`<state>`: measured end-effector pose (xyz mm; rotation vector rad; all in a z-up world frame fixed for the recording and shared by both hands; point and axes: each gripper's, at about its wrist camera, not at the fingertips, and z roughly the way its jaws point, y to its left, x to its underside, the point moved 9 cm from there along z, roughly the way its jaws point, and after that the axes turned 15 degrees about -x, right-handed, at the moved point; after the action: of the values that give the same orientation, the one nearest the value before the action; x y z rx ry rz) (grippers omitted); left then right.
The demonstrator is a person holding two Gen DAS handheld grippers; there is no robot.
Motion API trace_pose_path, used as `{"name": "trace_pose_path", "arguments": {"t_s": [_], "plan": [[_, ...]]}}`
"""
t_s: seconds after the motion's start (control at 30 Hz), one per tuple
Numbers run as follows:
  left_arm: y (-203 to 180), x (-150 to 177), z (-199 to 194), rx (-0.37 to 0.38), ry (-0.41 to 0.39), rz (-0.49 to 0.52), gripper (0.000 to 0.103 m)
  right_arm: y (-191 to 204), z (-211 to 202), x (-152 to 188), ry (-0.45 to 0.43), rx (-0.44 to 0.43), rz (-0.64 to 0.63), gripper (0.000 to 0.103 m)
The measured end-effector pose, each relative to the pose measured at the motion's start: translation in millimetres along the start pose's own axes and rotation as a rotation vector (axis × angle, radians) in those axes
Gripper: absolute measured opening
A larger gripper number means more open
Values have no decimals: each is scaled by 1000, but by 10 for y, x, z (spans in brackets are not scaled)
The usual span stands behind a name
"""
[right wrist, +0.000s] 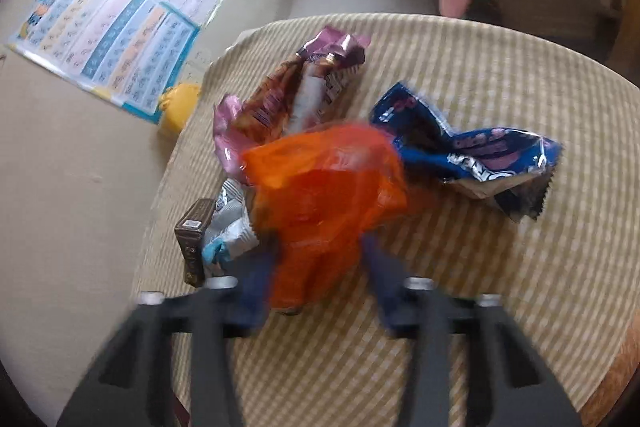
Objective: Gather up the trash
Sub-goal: 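Move both tools back to the table trash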
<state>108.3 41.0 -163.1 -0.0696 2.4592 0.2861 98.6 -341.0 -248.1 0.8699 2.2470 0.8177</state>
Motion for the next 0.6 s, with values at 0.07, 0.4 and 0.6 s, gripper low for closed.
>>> {"name": "trace_pose_path", "arguments": {"t_s": [0.07,0.4,0.6], "plan": [[-251,-27,-44,43,4,24,62,55,-100,62,6,-8,-50,21],[-1822,-207,56,236,59,161,62,226,-657,969,83,-78,-301,21],[-2634,-124,398,230,129,284,62,154,-668,1271,135,-96,-328,21]]}}
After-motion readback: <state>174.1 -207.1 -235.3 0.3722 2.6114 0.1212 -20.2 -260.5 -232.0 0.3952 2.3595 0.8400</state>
